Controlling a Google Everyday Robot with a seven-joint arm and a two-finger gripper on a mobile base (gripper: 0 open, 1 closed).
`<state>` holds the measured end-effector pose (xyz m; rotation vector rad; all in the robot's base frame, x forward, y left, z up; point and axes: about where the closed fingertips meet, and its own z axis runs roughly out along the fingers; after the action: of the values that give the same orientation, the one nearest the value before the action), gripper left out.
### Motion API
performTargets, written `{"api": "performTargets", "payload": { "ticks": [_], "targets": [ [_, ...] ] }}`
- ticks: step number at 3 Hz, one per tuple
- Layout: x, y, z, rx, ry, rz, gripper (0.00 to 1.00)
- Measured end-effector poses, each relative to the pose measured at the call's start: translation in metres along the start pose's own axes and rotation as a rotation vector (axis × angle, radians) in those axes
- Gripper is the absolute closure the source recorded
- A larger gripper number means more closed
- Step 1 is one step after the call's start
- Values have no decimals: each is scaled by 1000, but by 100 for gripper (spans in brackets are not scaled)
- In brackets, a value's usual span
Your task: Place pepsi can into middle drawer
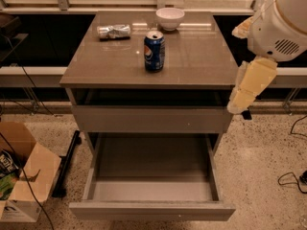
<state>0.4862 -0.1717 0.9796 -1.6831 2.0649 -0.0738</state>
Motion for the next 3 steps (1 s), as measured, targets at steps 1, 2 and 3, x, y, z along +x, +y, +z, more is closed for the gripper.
{"api": "performTargets", "payload": {
  "ticks": [1,2,3],
  "targets": [
    [0,0,0,0,0,0,0],
    [-13,-12,27,10,-39,25,0],
    [-41,-41,67,29,-105,36,0]
  ]
}}
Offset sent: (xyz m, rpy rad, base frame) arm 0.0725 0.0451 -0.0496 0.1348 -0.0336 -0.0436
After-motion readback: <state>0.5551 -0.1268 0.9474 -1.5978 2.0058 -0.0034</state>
